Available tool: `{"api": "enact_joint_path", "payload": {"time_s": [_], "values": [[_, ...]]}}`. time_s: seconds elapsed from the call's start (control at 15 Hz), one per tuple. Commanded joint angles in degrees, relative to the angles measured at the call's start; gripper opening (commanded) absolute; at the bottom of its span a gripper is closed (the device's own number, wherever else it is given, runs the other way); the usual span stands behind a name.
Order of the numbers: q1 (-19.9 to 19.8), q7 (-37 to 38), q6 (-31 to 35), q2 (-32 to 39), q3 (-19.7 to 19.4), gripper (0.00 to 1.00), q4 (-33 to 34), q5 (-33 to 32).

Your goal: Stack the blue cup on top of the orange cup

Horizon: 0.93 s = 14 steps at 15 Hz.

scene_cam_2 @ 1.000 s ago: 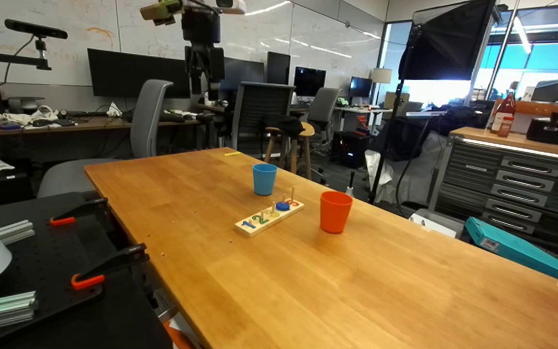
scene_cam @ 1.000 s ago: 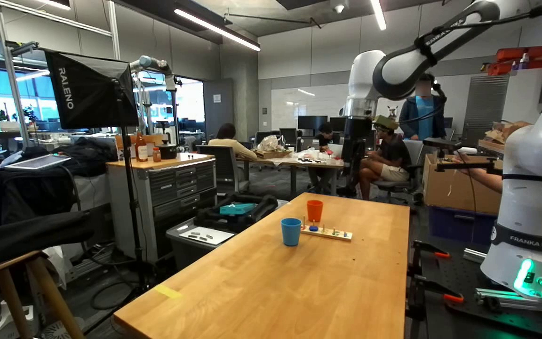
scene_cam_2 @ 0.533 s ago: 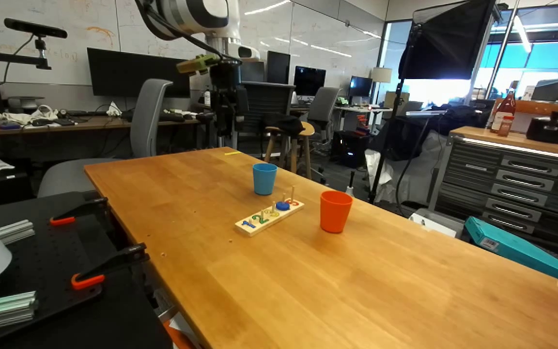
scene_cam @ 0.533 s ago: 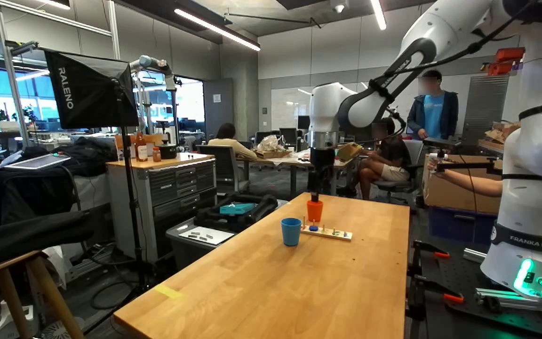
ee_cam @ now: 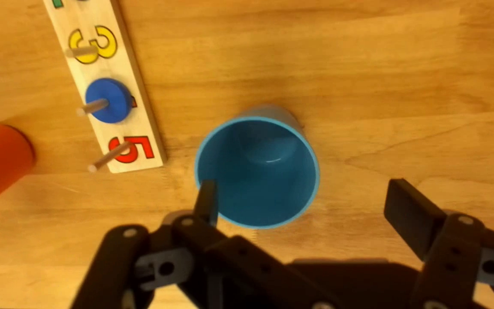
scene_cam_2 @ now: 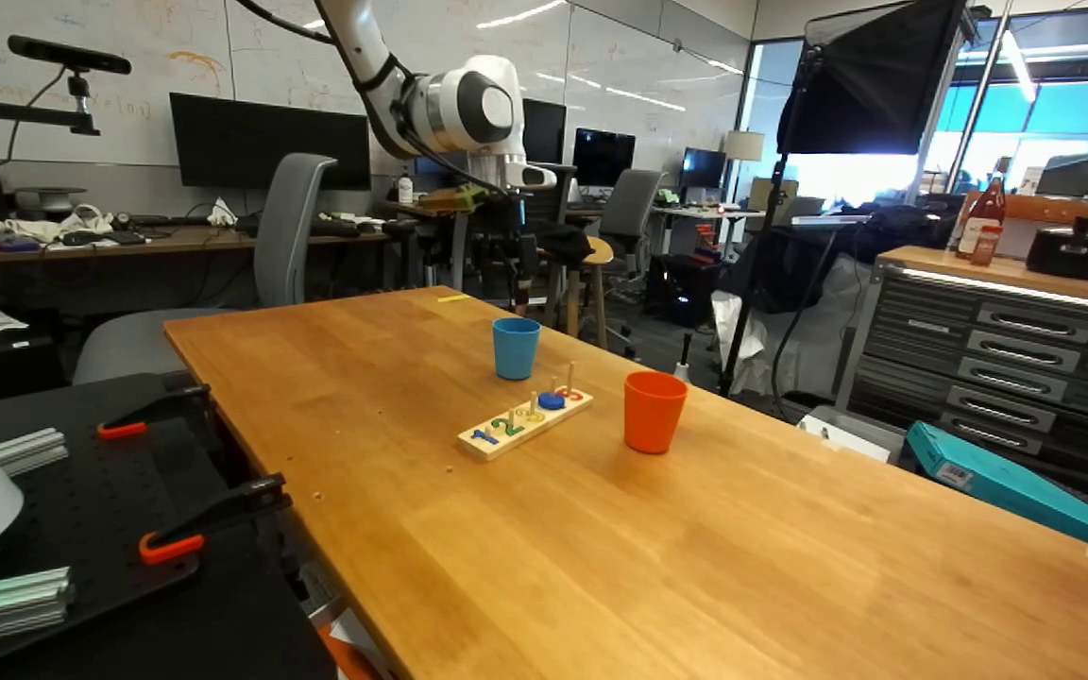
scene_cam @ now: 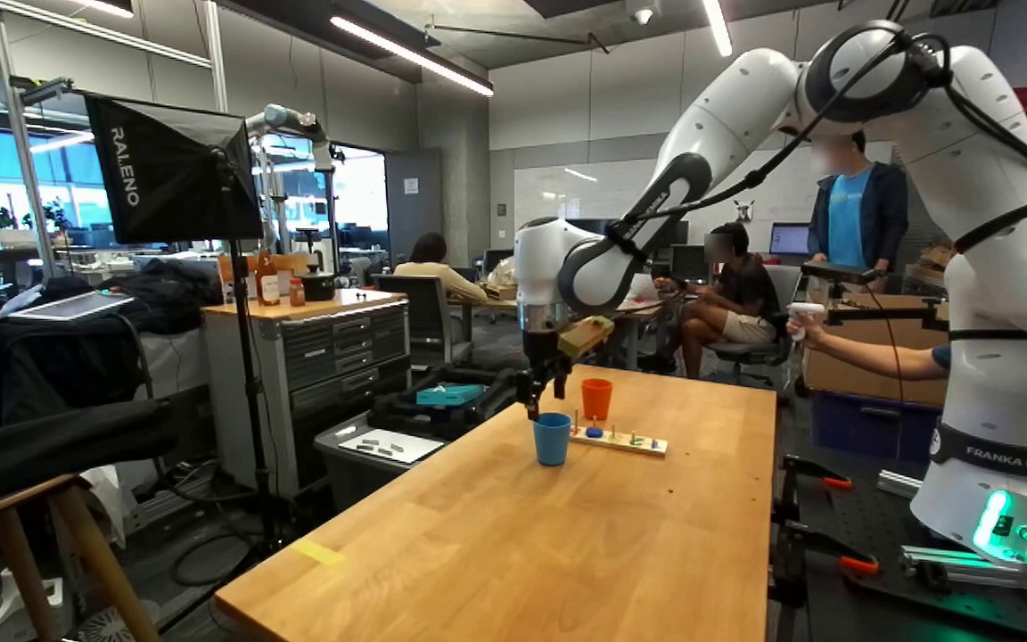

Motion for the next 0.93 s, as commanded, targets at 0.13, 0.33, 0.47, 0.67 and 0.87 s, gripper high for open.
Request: {"api": "enact_joint_path", "payload": {"time_s": [0.13,0.33,0.47,0.67,0.87], "values": [[4.8,-0.2,-3.4,12.0,-3.3,1.00,13.7,2.6],[5.3,-0.7,-4.9,13.4,-3.3,1.00,14.6,4.2],[5.3,-0.7,-5.2,13.1,-3.7,0.75,13.4,4.3],[4.7,-0.6,-6.4,12.0,-4.2,0.58,11.8,4.9],[3.8,-0.8,-7.6,11.1,-4.9,0.33,11.4,6.0]]}}
